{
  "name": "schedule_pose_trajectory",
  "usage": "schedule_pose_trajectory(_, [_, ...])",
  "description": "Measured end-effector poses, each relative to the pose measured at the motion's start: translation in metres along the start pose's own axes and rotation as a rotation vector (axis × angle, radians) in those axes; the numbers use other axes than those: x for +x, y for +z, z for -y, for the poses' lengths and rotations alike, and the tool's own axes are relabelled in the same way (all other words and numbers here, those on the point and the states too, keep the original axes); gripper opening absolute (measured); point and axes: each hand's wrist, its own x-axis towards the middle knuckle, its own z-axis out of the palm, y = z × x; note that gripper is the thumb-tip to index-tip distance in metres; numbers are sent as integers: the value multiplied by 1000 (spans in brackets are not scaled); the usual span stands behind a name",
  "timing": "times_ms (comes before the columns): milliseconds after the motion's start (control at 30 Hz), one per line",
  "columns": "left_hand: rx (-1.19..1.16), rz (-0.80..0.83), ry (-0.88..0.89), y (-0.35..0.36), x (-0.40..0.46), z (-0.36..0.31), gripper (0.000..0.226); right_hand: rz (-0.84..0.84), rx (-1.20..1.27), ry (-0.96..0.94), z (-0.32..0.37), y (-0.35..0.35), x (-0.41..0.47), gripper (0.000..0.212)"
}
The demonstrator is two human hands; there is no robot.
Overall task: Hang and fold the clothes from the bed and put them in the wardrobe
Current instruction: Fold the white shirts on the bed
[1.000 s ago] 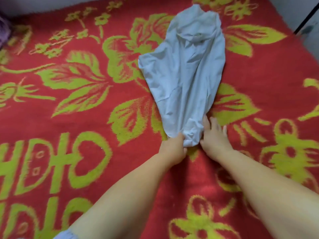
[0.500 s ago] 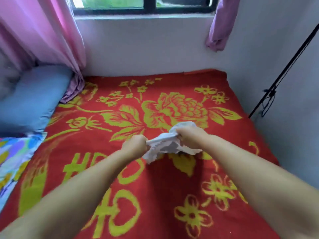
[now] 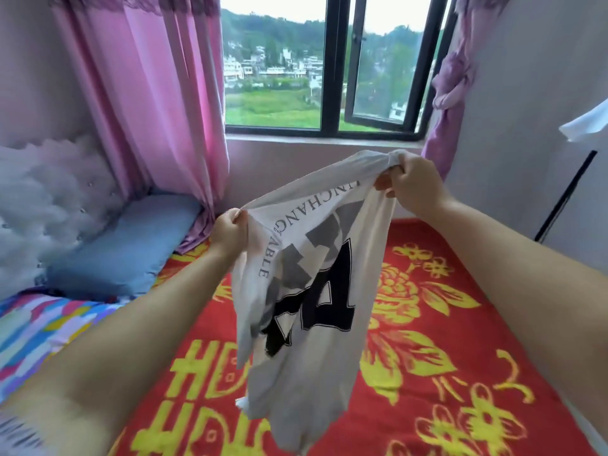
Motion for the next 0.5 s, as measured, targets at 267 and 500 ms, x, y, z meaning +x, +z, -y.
schedule_pose_trajectory(267, [218,153,459,-89,40,-71,54,-79,-76,192,-25,-13,-9,27])
schedule_pose_trajectory(500, [422,-28,351,-98,62,-68,58,448,56,347,31,0,-25,26])
